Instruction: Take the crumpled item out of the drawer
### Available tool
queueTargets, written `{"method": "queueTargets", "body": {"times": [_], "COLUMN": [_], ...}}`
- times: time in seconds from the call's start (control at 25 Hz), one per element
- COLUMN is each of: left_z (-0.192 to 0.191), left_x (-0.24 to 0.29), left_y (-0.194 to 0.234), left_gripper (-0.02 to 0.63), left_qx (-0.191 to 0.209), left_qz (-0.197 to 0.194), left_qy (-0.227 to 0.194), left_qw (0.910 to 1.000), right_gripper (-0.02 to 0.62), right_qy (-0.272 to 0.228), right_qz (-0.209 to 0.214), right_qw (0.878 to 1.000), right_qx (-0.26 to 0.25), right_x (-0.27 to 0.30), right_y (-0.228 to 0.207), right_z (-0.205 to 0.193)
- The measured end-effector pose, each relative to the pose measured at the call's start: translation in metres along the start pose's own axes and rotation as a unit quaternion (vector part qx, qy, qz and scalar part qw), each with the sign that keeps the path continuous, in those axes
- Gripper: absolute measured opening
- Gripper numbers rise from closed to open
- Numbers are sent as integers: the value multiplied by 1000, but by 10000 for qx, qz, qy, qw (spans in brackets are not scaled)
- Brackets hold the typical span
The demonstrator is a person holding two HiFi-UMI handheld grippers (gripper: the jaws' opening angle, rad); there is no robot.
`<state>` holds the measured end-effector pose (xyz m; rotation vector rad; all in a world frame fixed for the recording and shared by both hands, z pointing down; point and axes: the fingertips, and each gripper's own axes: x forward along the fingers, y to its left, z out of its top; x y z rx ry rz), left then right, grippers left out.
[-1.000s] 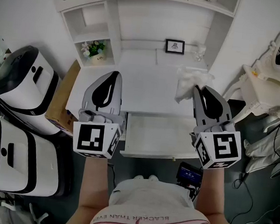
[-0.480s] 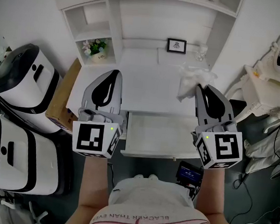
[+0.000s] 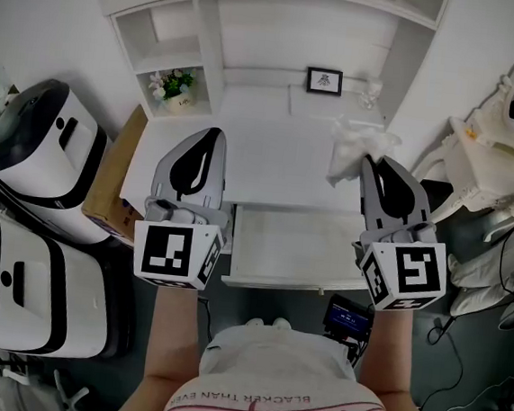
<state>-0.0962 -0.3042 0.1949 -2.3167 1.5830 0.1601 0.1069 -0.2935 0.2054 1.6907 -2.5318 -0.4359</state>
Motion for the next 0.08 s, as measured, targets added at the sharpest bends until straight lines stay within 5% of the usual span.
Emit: {"method": "queueTargets", "body": {"times": [0.08], "left_z": [-1], "left_x": [1], "left_y": [1], "left_gripper": [11], "left_qx": [-8], "left_qz": [6], "left_qy": [3], "left_qw": [10000], "right_gripper": [44], "right_qy": [-5], "right_qz": [-3], "right_qw": [10000], "right_qx": [-10], "right_x": [1], "right_y": [0], "right_z": [0]}}
